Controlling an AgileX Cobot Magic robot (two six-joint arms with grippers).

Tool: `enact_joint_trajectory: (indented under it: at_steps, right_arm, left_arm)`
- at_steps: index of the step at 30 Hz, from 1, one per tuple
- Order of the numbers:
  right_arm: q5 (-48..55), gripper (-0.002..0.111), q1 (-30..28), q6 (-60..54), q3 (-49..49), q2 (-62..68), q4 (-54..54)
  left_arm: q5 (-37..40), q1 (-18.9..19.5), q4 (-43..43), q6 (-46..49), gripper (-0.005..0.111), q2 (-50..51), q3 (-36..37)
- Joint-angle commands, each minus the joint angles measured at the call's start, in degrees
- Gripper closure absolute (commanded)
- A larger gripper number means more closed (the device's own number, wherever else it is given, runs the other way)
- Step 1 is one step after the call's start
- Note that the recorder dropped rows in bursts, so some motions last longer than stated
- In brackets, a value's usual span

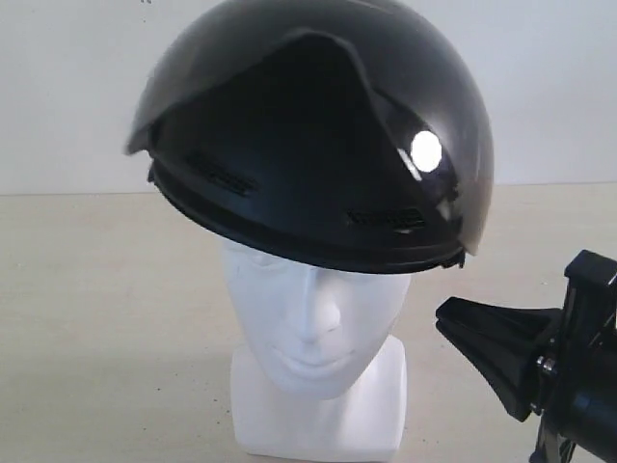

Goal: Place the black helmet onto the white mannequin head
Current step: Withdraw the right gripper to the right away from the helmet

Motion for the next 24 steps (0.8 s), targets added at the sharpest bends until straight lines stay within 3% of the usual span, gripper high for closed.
enact_joint_trajectory:
  at_steps: [1, 6, 15, 21, 24]
  right_arm:
    - [0.37, 0.095, 0.04, -1.21, -0.60, -0.02, -0.11]
    - [0.51, 0.084, 0.04, -1.21, -0.60, -0.02, 0.11]
    - [9.48, 0.084, 0.04, -4.36, -0.60, -0.13, 1.85]
    - [14.08, 0.084, 0.04, -13.55, 0.70, -3.29, 13.93]
    - [14.92, 0.093, 0.04, -19.94, 0.70, -6.11, 17.86]
  left_arm:
    - [-0.04, 0.02, -0.28, 0.17, 0.102, -0.15, 0.18]
    - [-0.04, 0.02, -0.28, 0.17, 0.102, -0.15, 0.18]
    - [-0.04, 0.02, -0.28, 0.17, 0.102, -0.15, 0.18]
    - [-0.04, 0.02, -0.28, 0.17, 0.102, -0.15, 0.18]
    - [-0.04, 0.02, -0.28, 0.17, 0.102, -0.15, 0.18]
